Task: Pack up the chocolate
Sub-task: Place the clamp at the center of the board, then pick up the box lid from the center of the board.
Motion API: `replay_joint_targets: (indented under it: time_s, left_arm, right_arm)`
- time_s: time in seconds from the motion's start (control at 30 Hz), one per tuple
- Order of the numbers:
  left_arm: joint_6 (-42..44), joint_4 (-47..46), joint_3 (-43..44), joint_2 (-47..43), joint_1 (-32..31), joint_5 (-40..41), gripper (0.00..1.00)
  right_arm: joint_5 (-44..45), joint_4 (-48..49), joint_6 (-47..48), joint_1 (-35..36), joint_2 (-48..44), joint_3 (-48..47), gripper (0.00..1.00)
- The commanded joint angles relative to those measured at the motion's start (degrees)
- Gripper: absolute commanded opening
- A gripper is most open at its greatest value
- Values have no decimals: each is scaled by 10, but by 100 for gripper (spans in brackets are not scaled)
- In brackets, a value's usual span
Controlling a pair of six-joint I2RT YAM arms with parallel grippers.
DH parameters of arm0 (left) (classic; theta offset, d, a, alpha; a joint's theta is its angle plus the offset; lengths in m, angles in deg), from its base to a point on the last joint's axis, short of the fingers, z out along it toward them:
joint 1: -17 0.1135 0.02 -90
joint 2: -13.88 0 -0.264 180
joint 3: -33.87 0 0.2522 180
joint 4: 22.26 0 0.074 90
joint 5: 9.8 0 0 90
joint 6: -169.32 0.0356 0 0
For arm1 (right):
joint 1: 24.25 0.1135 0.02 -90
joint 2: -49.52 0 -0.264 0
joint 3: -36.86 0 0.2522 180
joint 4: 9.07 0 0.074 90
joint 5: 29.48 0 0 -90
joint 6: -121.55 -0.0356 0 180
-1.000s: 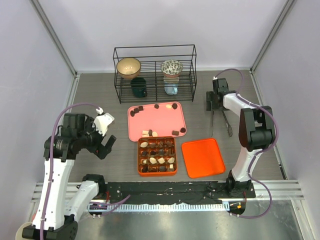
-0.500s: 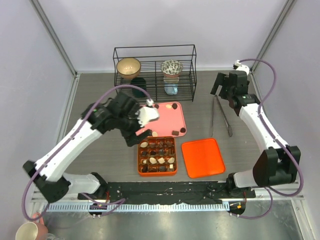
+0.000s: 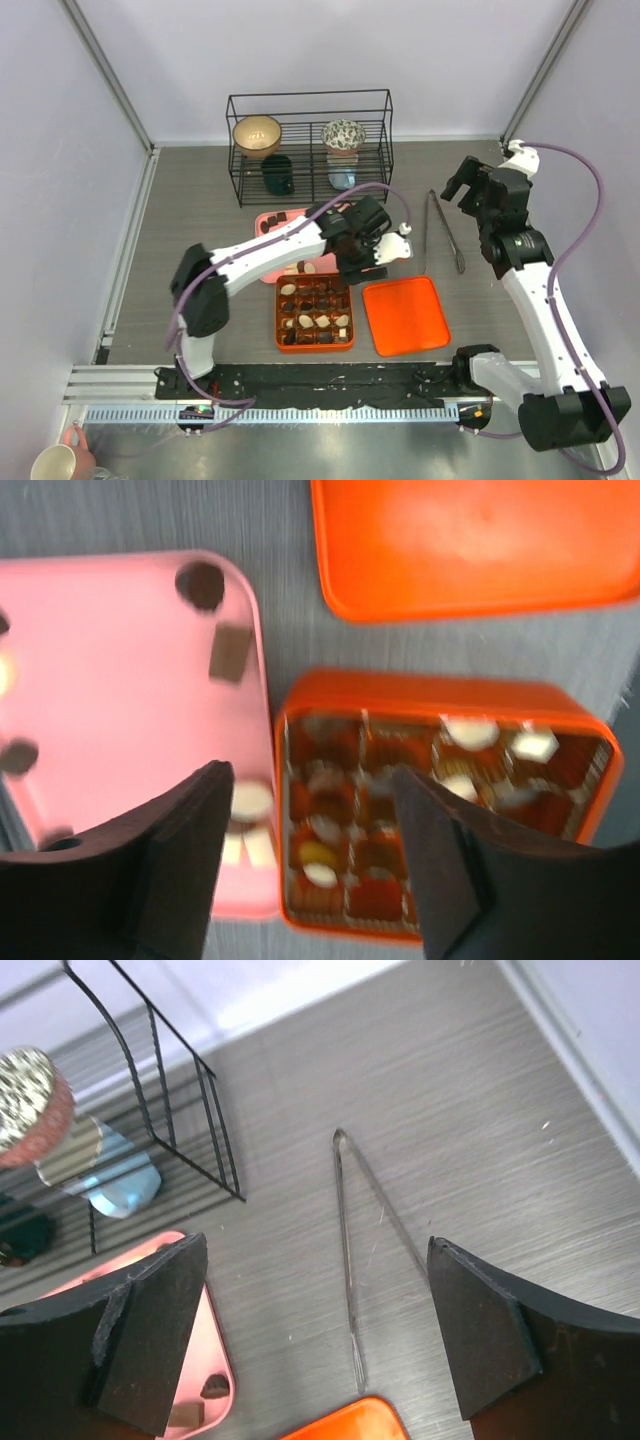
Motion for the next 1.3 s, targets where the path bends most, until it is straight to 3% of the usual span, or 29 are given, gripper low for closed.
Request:
replay_joint_targets:
  time_s: [0.0,0.2,0.4,0.8,1.27]
  left_arm:
    - [1,-71,71,95,1,-34,66]
    - [-10,-107,139,194,1,-61,64]
    - [-15,-90,213,257,1,-110,62]
    - [37,-40,219,300,1,-175,63]
    - [59,-25,249,348,1,-166,58]
  right_arm:
    - [42,9,-8,-2,-63,14,93]
    - [62,10,-16,-2,-167,47,86]
    - [76,-5,-14,-2,-207,57,85]
    - [92,-6,1,10,-235,69,85]
    - [65,-7,5,18,-253,73,83]
